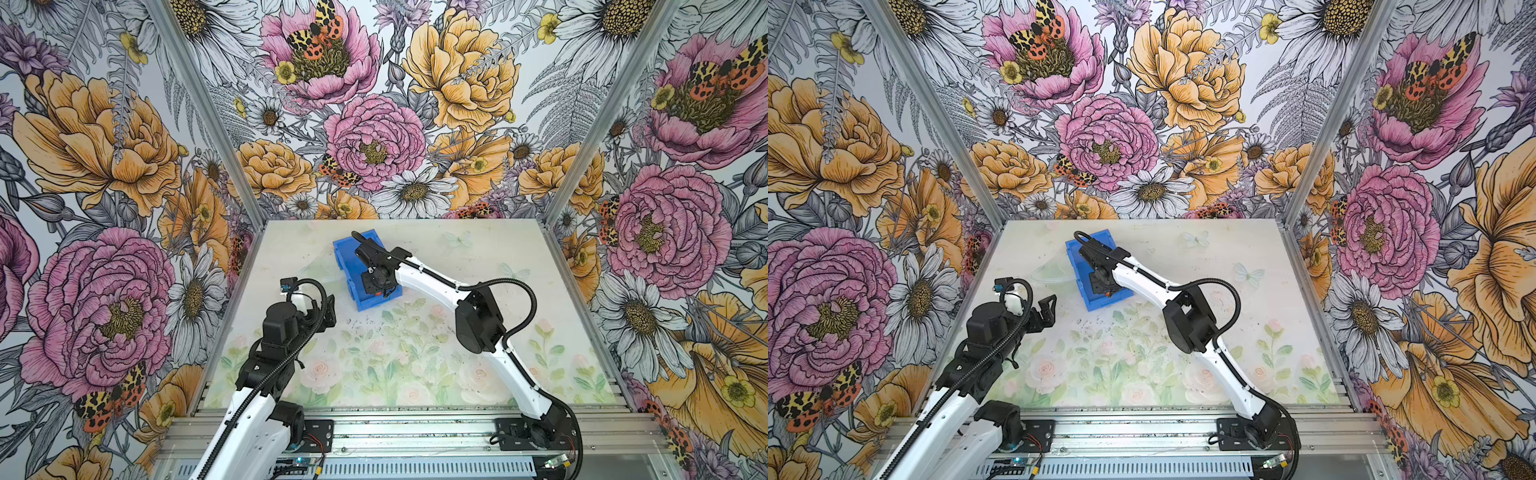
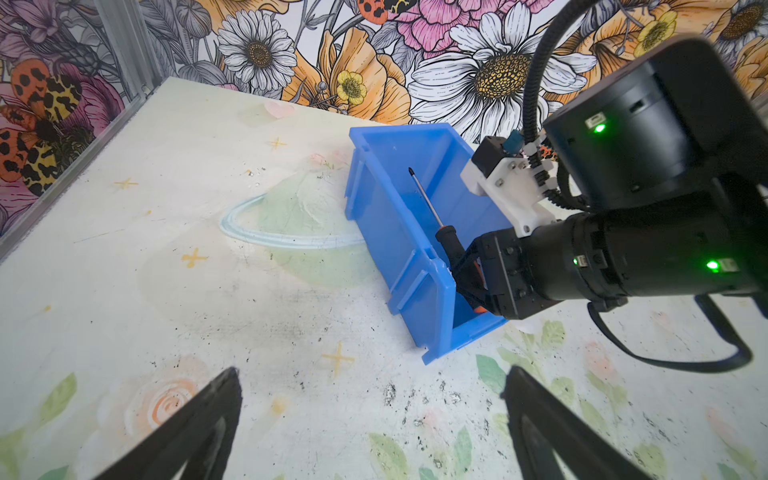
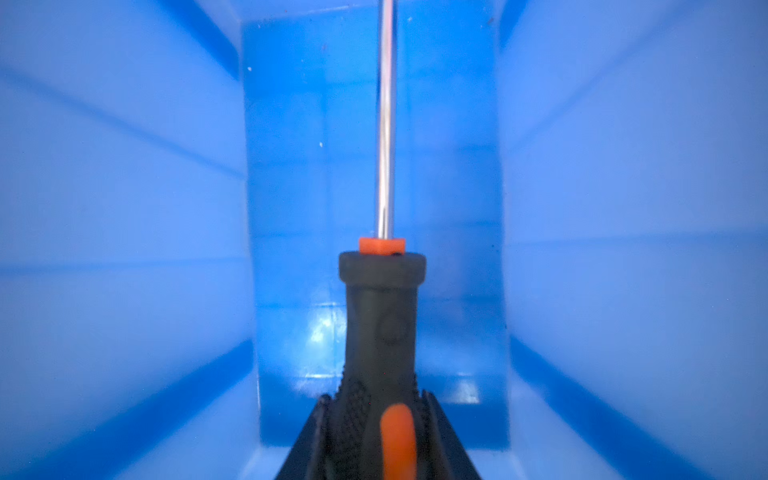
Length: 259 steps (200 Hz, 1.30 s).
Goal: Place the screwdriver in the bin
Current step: 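Lower the held screwdriver into the blue bin with the right gripper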
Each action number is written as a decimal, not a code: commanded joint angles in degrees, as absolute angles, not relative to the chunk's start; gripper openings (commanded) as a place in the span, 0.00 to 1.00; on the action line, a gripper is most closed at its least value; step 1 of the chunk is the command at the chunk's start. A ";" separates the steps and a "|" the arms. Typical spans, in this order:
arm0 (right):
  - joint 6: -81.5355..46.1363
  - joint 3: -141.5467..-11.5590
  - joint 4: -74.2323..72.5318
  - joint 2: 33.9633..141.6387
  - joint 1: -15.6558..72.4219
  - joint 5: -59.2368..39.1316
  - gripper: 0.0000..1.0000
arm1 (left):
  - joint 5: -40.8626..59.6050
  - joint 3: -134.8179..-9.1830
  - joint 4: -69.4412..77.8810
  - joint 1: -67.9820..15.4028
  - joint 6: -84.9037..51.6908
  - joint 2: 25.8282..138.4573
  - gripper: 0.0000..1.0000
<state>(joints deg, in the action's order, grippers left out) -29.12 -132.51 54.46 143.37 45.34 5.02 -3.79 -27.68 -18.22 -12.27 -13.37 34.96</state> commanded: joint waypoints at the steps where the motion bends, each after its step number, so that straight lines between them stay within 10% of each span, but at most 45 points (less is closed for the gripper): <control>1: -30.42 -134.81 53.70 145.22 43.76 5.19 0.12 | -4.99 -27.16 -18.28 -12.57 -13.09 34.78 0.99; 259: -29.41 -135.60 53.70 146.95 44.02 7.31 0.38 | -4.93 -26.98 -18.02 -11.70 -12.97 34.45 0.99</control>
